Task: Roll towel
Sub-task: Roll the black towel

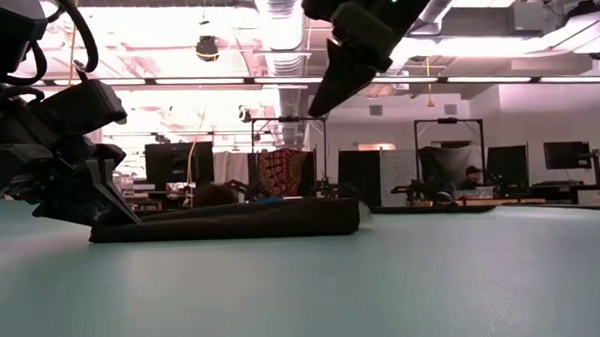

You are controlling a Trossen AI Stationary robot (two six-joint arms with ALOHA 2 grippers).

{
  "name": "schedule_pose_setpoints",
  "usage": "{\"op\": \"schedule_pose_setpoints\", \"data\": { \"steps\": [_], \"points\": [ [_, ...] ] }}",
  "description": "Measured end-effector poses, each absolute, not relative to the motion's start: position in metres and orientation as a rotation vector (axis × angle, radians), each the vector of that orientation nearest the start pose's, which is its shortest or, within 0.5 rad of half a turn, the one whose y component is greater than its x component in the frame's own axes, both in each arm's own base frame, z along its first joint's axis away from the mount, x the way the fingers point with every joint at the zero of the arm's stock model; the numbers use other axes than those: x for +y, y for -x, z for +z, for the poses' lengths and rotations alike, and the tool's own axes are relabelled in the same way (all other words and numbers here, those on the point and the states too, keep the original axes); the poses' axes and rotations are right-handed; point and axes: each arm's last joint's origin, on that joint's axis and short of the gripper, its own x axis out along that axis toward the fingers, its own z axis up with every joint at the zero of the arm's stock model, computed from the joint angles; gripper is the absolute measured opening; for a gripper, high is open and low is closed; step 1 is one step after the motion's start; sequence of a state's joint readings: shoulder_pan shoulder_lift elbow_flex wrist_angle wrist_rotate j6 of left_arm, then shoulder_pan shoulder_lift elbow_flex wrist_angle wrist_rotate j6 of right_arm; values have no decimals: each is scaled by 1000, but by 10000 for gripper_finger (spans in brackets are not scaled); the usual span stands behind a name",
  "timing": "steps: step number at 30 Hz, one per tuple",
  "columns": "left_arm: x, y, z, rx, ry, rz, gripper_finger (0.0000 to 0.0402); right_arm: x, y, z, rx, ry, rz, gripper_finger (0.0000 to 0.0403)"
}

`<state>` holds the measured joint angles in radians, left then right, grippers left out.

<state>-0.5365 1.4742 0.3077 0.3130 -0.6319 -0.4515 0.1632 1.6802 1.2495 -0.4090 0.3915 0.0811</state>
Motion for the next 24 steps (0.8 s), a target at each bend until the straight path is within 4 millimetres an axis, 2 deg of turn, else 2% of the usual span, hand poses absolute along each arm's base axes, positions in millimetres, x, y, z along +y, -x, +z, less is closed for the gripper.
{"op": "schedule_pose_setpoints", "data": {
  "steps": [4,8,14,17,24],
  "points": [
    [-91,-186,96,668,-38,245,0,54,-358,243,717,153,-165,118],
    [-91,-186,96,679,-30,224,0,61,-355,211,632,152,-64,111],
    [-91,-186,95,680,-25,223,0,48,-343,174,491,125,-28,100],
    [-91,-186,95,682,-23,220,0,42,-334,154,492,91,-26,100],
    [-92,-186,96,677,-9,206,0,36,-326,133,458,57,-30,100]
  ]
}}
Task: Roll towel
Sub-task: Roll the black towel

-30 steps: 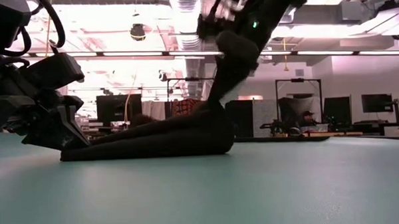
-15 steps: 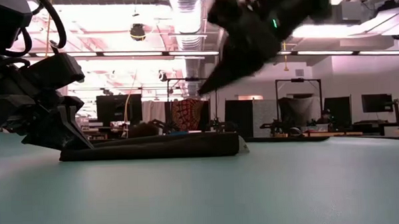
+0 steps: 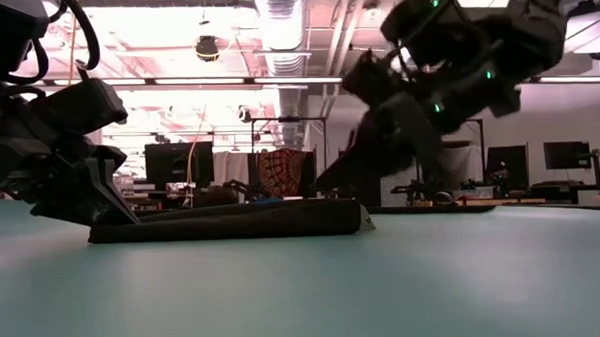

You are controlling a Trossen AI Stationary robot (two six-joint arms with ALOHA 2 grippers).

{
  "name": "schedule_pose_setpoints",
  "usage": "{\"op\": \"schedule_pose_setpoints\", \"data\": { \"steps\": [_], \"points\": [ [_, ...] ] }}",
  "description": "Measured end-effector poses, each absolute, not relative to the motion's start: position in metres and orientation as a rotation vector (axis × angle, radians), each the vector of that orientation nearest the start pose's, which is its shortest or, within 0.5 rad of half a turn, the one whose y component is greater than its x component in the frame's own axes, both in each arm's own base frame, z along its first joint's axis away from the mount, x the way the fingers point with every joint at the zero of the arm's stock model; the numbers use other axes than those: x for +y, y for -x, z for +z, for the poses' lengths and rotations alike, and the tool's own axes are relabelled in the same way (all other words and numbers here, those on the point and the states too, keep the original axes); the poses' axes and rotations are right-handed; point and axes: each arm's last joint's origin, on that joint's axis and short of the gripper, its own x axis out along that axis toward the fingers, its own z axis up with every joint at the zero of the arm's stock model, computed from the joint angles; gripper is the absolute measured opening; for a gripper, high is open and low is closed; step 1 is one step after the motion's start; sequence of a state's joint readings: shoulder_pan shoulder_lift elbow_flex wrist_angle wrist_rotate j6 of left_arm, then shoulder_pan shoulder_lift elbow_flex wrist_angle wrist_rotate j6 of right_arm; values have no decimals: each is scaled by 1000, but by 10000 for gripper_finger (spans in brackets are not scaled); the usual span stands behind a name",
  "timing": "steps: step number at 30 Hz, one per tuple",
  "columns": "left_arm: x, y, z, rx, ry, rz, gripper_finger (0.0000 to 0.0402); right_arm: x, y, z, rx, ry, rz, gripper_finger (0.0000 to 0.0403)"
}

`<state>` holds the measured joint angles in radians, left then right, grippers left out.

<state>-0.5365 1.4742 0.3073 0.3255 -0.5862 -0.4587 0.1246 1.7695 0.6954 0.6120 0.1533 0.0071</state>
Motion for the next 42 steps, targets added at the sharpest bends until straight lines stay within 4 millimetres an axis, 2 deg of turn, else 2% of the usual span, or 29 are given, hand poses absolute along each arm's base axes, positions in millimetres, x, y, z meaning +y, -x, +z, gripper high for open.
{"op": "schedule_pose_setpoints", "data": {
  "steps": [6,10,14,17,22,24,26,30,35,39,42],
  "points": [
    [-93,-187,96,680,22,193,0,38,-341,98,483,50,-8,100],
    [-97,-186,97,682,28,149,0,39,-347,84,481,20,-15,100],
    [-110,-190,113,626,-46,92,0,39,-347,80,501,-12,-22,100],
    [-124,-196,139,558,-94,71,0,39,-346,80,505,-14,-21,100],
    [-140,-192,158,523,-264,179,0,39,-346,80,510,-13,-21,100],
    [-145,-195,154,528,-323,162,0,39,-346,79,512,-15,-21,100],
    [-143,-196,140,602,-366,140,5,39,-346,79,512,-16,-17,100],
    [-135,-206,131,666,-292,119,49,39,-346,79,515,-18,-17,100],
    [-134,-213,140,624,-175,74,148,40,-345,79,518,-41,-17,100],
    [-138,-210,141,597,-264,98,220,40,-345,78,518,-43,-12,100],
    [-136,-205,136,627,-278,155,256,40,-345,78,519,-43,-11,100]
  ]
}}
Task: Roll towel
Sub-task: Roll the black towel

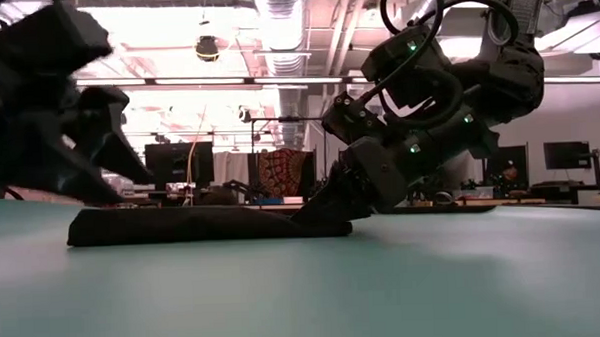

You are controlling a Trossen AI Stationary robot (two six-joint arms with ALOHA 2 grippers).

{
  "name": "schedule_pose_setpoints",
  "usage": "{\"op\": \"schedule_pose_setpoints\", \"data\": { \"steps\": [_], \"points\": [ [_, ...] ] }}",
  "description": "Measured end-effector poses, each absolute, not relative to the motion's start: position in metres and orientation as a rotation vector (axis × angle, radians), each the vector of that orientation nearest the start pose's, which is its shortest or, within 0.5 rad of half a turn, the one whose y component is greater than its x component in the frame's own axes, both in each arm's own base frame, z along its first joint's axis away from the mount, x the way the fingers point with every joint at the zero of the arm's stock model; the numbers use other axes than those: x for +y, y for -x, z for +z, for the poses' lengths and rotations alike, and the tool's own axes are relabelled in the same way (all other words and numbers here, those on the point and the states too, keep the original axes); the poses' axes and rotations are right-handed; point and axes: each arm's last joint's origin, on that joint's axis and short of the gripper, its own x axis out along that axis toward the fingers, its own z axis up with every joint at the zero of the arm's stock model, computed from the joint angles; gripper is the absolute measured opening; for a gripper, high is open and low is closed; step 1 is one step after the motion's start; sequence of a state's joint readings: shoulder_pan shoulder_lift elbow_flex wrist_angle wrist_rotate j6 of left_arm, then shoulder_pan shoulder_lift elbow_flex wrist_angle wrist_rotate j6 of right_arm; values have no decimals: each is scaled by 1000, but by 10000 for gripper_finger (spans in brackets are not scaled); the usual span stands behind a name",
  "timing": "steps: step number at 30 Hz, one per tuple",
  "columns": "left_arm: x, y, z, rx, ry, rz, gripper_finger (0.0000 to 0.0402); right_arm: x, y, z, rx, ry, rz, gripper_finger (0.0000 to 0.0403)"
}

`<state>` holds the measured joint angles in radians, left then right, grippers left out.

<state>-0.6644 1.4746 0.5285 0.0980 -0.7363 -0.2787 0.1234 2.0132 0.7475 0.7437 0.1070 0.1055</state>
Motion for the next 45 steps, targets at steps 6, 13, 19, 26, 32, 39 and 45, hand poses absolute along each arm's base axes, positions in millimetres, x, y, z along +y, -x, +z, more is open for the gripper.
{"op": "schedule_pose_setpoints", "data": {
  "steps": [6,13,19,26,32,39,45],
  "points": [
    [-138,-203,126,672,-277,150,284,40,-345,78,521,-45,-11,100],
    [-149,-207,96,687,-380,163,285,39,-345,78,522,-63,-15,100],
    [-145,-203,84,711,-285,285,281,40,-345,78,522,-72,-11,100],
    [-138,-194,79,775,-199,364,256,41,-345,78,524,-79,6,100],
    [-136,-192,77,776,-172,379,235,42,-345,78,524,-100,9,100],
    [-136,-191,76,806,-147,371,152,52,-343,94,485,-63,62,100],
    [-135,-190,75,826,-149,370,46,57,-340,133,375,-5,99,100]
  ]
}}
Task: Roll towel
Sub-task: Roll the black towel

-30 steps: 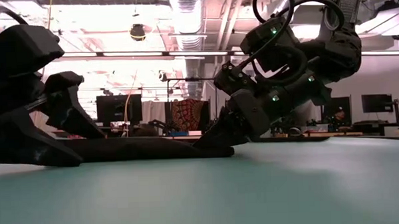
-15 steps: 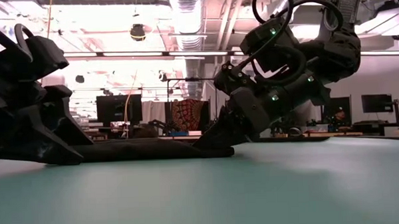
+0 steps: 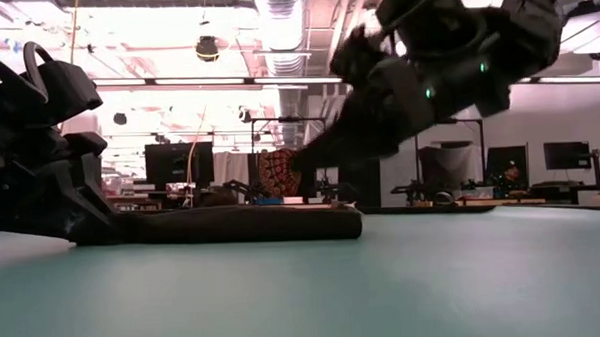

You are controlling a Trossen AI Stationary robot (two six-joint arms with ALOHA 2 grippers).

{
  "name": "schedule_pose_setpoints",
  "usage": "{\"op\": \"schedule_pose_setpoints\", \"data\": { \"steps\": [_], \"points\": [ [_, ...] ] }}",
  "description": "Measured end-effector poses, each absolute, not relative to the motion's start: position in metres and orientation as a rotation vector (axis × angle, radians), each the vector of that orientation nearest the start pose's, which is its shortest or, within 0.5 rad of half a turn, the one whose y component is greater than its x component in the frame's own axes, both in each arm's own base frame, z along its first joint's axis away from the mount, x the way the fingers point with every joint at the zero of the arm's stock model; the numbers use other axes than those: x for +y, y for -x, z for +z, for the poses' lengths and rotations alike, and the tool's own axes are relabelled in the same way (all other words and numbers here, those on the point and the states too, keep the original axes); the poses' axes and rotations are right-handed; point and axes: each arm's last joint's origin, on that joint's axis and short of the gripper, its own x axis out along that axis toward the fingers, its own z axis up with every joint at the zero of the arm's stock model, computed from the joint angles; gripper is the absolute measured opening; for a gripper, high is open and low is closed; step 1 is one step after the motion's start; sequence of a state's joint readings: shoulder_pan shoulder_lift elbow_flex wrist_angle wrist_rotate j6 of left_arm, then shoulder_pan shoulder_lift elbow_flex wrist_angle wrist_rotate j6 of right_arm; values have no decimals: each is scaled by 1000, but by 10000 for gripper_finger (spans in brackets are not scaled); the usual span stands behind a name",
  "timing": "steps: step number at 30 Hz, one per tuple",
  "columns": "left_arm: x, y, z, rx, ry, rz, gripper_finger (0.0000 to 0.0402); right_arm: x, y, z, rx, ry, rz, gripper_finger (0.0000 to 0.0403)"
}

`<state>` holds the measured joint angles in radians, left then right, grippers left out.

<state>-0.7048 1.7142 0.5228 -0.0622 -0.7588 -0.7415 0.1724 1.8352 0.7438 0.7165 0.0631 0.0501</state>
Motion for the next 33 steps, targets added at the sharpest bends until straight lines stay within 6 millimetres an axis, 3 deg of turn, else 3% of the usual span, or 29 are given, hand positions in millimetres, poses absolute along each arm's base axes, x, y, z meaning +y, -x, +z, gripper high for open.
{"op": "schedule_pose_setpoints", "data": {
  "steps": [3,8,13,18,23,33],
  "points": [
    [-134,-189,75,833,-171,372,10,63,-335,147,369,82,136,100],
    [-134,-189,75,836,-185,367,14,85,-320,173,350,287,257,100],
    [-134,-189,75,836,-184,367,12,100,-305,152,544,497,294,121],
    [-134,-189,75,835,-182,368,12,109,-309,148,492,538,233,199],
    [-134,-189,75,830,-163,376,12,103,-317,134,502,547,189,268],
    [-134,-190,75,823,-162,376,11,72,-333,100,564,524,81,271]
  ]
}}
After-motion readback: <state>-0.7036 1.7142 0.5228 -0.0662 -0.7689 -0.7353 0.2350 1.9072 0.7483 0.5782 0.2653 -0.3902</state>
